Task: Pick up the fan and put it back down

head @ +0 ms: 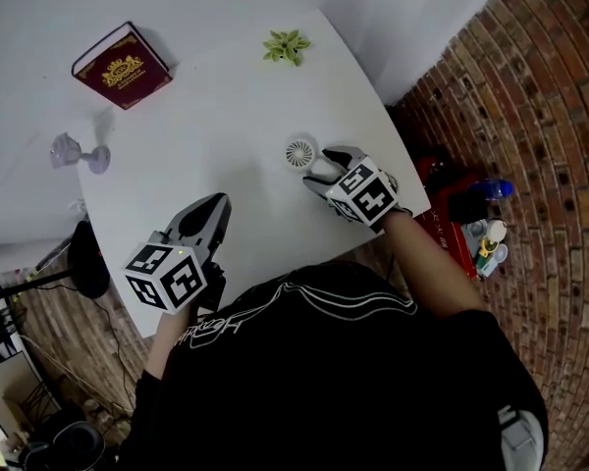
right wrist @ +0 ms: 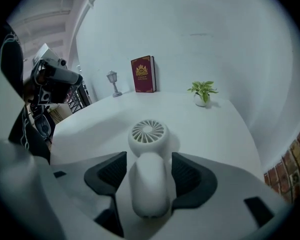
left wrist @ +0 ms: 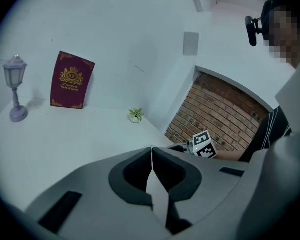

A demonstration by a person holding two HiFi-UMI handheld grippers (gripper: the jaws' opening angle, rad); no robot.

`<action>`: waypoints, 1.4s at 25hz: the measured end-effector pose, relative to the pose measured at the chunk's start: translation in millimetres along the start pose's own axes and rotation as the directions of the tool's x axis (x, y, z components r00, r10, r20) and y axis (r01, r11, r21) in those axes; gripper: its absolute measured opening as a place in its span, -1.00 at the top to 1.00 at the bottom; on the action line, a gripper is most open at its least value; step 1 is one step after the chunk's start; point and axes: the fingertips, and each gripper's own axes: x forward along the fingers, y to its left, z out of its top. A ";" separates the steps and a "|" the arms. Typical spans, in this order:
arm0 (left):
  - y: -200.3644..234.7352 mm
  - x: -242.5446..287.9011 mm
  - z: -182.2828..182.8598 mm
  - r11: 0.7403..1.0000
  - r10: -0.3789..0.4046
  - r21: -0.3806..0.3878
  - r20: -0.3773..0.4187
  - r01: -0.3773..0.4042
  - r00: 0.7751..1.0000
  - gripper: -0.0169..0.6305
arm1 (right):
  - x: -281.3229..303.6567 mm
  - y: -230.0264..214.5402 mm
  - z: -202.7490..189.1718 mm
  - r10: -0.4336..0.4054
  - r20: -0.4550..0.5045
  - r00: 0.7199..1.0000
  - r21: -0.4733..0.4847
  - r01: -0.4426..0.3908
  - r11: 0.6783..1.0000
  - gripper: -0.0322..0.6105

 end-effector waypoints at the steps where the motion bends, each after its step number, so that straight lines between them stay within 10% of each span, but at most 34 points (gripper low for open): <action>1: 1.6 0.7 0.8 1.000 0.003 -0.002 0.005 -0.003 1.000 0.84 | 1.2 0.1 -0.4 0.005 -0.005 1.000 -0.007 -0.005 1.000 0.04; 35: -9.2 -31.5 25.8 1.000 -0.002 0.030 0.051 0.001 0.999 0.84 | -32.9 22.0 38.0 -0.021 0.098 0.995 -0.011 0.022 1.000 0.30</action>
